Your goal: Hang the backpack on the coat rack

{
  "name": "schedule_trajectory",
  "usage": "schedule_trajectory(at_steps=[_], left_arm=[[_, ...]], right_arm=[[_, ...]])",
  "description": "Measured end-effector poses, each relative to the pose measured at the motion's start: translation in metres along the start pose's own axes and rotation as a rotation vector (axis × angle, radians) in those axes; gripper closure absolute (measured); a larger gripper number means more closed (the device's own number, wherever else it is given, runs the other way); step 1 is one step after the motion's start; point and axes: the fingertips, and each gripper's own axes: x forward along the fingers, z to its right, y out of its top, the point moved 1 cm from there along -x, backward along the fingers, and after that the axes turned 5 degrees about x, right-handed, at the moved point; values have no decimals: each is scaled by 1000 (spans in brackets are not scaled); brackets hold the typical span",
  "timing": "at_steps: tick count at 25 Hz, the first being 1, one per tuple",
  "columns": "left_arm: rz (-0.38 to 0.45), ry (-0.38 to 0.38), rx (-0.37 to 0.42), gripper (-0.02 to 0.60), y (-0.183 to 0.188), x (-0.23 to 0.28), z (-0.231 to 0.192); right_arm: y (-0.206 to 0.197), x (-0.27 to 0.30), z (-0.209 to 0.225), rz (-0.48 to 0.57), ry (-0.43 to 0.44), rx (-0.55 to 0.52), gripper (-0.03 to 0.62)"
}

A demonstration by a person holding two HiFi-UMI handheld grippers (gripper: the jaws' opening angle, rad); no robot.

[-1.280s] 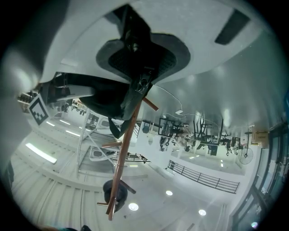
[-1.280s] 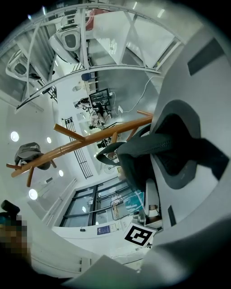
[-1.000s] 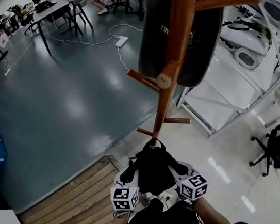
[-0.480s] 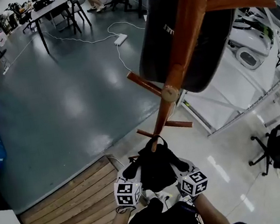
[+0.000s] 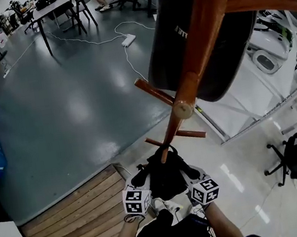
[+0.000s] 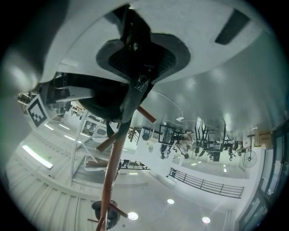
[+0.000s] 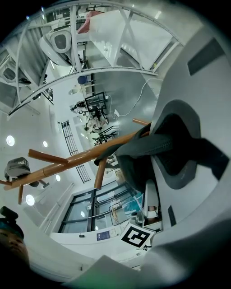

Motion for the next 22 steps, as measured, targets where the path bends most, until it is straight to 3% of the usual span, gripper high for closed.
schedule_trajectory(at_steps=[16,22], left_arm=[[-14,21,-7,478,-8,20,-11],[-1,60,-31,460,-7,22,-18]], right_arm=[[-7,17,18,-15,-15,1,537],[-8,19,19,-39,-6,-4,507]])
